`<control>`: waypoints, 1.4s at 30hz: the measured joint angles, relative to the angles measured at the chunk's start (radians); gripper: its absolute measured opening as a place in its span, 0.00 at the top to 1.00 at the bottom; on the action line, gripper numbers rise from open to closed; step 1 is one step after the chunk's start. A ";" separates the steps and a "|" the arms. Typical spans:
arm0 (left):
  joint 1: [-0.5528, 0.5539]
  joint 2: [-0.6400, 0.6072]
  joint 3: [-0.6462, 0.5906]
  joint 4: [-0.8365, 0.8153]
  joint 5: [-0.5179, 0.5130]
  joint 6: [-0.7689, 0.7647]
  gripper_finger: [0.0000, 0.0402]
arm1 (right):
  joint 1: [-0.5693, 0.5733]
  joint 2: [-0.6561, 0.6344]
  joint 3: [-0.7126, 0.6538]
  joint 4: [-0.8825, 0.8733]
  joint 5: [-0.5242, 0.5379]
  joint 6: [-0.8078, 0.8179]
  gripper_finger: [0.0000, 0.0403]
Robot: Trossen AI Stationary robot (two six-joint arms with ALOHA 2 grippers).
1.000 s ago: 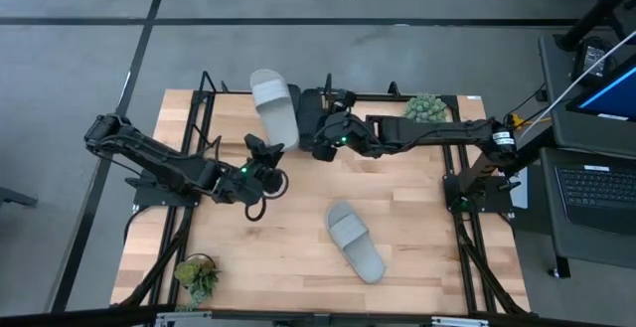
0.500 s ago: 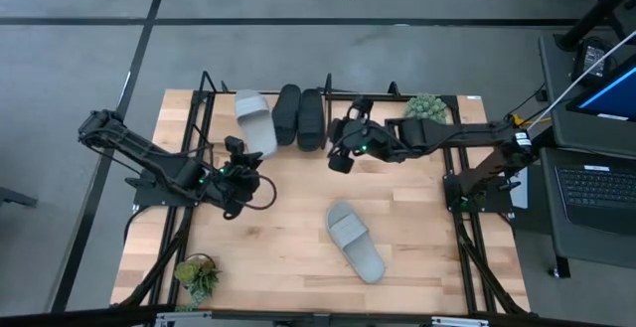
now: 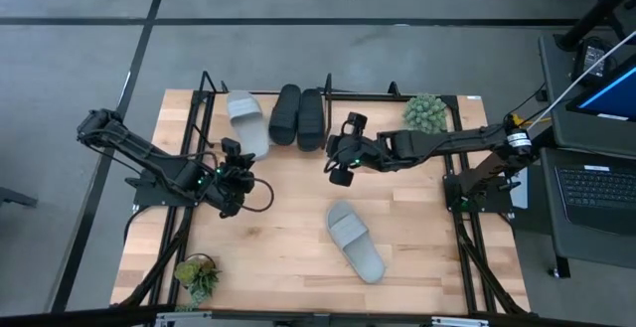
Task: Pick and place slides into the shelf
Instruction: Put the top gray slides on the shelf
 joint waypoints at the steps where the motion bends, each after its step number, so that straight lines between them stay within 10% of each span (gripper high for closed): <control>1: 0.000 -0.012 -0.010 -0.002 0.000 -0.001 0.91 | 0.000 -0.002 -0.013 0.016 -0.015 -0.004 1.00; 15: 0.162 -0.202 -0.120 0.095 0.171 0.171 0.91 | -0.002 -0.027 -0.094 0.206 -0.172 -0.081 1.00; 42: 0.384 -0.200 -0.255 0.379 0.337 0.468 0.91 | -0.002 -0.027 -0.094 0.220 -0.249 -0.135 1.00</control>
